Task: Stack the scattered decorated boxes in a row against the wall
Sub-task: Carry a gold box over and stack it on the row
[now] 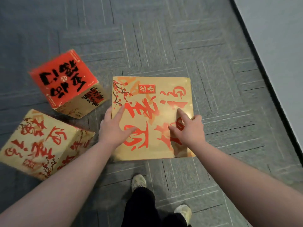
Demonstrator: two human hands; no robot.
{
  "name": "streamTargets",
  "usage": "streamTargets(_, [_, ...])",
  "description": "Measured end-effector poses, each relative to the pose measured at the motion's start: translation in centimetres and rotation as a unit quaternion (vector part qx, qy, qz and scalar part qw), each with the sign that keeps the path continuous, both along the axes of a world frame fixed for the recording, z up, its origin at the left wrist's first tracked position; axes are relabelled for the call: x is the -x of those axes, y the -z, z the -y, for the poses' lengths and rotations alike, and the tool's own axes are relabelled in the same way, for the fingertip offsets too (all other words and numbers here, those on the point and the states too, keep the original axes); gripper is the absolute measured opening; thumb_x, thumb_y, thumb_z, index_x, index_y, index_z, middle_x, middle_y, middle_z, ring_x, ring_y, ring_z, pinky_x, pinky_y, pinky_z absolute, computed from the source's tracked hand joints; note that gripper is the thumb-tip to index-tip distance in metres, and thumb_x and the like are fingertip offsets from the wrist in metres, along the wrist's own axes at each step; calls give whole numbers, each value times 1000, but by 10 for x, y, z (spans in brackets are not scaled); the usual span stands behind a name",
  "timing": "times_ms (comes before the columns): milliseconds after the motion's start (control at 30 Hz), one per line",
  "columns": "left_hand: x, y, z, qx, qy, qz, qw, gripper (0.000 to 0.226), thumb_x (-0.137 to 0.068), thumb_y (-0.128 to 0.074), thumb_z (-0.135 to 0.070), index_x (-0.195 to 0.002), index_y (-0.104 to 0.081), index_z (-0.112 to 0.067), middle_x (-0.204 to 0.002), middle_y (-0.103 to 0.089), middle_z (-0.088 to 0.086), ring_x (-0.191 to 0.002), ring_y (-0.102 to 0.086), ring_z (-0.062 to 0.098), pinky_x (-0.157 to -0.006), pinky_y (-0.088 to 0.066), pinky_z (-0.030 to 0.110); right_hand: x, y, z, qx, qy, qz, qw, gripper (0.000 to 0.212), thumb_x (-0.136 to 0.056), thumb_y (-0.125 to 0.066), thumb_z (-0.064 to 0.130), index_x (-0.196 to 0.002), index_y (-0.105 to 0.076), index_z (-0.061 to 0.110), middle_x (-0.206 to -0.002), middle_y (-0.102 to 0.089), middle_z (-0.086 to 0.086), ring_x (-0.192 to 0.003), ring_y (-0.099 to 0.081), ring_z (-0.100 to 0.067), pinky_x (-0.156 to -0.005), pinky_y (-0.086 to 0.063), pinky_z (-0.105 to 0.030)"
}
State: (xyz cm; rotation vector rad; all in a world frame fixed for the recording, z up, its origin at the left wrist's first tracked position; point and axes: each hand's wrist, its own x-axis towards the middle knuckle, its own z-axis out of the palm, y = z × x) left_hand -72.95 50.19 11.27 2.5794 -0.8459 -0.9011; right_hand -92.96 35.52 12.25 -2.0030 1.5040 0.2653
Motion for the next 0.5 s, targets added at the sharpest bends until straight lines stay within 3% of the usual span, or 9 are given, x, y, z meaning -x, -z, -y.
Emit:
streamTargets(233, [61, -163, 81, 66, 105, 71, 990, 93, -74, -68, -59, -149, -17, -40, -152, -19, -1, -136, -28, 27, -105, -37, 49, 90, -148, 43, 77, 74, 93, 990, 72, -80, -63, 61, -143, -34, 41, -116, -30, -7, -119, -42, -33, -100, -43, -40])
streamTargets(500, [219, -322, 149, 143, 214, 100, 961, 88, -78, -61, -63, -149, -17, -37, -151, -21, 0, -136, -31, 27, -105, -37, 50, 272, -312, 64, 161, 154, 110, 969, 70, -84, -56, 61, -146, -31, 38, -129, -30, -11, -123, -41, -34, -101, -43, -44])
